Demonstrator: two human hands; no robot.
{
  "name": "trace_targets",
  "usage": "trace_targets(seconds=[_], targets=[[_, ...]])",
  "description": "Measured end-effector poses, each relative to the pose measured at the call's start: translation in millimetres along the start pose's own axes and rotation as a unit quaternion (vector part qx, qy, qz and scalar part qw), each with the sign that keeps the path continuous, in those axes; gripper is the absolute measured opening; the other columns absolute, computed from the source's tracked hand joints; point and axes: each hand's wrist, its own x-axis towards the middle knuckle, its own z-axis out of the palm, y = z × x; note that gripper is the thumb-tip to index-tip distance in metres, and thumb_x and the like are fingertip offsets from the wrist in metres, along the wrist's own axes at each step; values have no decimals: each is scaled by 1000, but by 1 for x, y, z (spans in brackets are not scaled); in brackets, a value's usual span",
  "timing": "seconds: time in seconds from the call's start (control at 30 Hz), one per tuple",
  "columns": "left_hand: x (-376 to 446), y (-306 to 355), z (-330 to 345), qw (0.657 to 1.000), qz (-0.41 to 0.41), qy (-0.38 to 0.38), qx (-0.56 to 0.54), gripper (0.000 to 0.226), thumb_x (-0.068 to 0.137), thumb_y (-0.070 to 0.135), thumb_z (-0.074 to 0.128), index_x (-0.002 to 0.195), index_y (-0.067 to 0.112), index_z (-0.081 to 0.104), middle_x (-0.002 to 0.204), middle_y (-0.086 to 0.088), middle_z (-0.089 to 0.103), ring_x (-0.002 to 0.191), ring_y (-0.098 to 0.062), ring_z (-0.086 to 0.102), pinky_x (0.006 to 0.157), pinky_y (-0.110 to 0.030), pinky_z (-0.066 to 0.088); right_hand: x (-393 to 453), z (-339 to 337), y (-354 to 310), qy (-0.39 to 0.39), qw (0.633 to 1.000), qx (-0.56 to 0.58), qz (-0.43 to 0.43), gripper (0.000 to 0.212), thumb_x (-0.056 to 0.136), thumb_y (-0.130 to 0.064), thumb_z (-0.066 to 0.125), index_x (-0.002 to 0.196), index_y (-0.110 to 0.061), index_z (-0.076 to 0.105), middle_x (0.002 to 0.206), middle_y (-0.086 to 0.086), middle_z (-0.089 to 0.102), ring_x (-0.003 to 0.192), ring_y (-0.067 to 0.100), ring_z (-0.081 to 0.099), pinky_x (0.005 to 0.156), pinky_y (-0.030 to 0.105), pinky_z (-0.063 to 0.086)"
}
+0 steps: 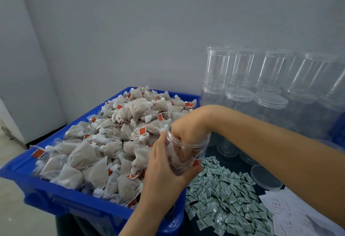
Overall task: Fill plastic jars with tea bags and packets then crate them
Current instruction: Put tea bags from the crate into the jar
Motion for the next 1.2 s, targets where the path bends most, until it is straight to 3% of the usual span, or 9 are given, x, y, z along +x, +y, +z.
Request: trace_targets(seconds=[0.13, 0.4, 0.53, 0.67, 0.8, 0.9, 1.0, 1.07, 1.2], targets=[[0, 1, 0, 1000, 6, -3, -7, 111, 44, 74, 76, 139, 48, 23, 129, 25, 44, 118, -4, 50, 93, -38, 51, -2, 1, 1, 11, 1000, 4, -7, 28, 101, -18, 55, 127, -9, 62, 100, -4, 54, 89, 12, 52, 65, 13, 41], [2, -1, 0, 999, 8, -6, -39, 99, 51, 62, 82, 135, 40, 35, 123, 16, 55, 112, -8, 57, 90, -37, 53, -19, -11, 16, 68, 987, 136, -46, 19, 99, -16, 59, 111, -13, 73, 100, -1, 74, 79, 5, 67, 67, 11, 54], [1, -2, 1, 999, -4, 0, -53, 98, 52, 65, 81, 135, 43, 32, 122, 21, 54, 111, -1, 56, 92, -31, 52, -27, -22, 33, 187, 910, 357, -99, 17, 100, -10, 56, 99, -17, 72, 87, -3, 77, 77, 6, 72, 66, 16, 55], [1, -3, 0, 998, -6, 6, -65, 96, 57, 54, 82, 137, 41, 30, 126, 20, 53, 115, -2, 54, 95, -32, 51, 7, -8, 57, 363, 795, 484, -41, 15, 100, -12, 58, 96, -19, 71, 79, -5, 74, 70, 4, 68, 59, 14, 53], [2, -2, 0, 998, 16, 13, -57, 90, 60, 44, 82, 135, 43, 33, 125, 18, 53, 116, -4, 54, 94, -32, 51, 50, 32, 63, 309, 866, 393, 36, 21, 92, -28, 70, 110, -18, 68, 99, -6, 68, 94, 12, 65, 73, 16, 49], [3, -2, 0, 998, 22, 7, -60, 93, 60, 40, 82, 139, 39, 33, 128, 12, 53, 120, -12, 54, 96, -36, 49, 65, 52, 52, 250, 913, 321, 39, 30, 89, -47, 67, 105, -22, 67, 100, -4, 69, 92, 13, 65, 78, 24, 51], [3, -1, 1, 998, 30, 6, -51, 94, 60, 41, 82, 140, 38, 32, 129, 11, 52, 121, -10, 52, 97, -36, 49, 70, 58, 45, 241, 912, 329, 48, 48, 93, -42, 63, 126, -7, 62, 122, 11, 66, 112, 25, 62, 97, 35, 50], [3, 0, 2, 998, 33, 9, -46, 94, 59, 42, 81, 140, 38, 32, 129, 11, 52, 121, -8, 51, 97, -36, 48, 71, 59, 41, 252, 903, 345, 42, 45, 96, -30, 61, 129, 1, 56, 121, 17, 62, 112, 30, 60, 102, 39, 48], [3, 0, 2, 998, 28, 12, -48, 93, 60, 41, 83, 139, 37, 33, 128, 12, 53, 120, -9, 52, 96, -36, 49, 77, 59, 35, 329, 873, 359, 18, 36, 99, -21, 60, 127, 0, 58, 122, 18, 65, 110, 30, 63, 99, 41, 50]])
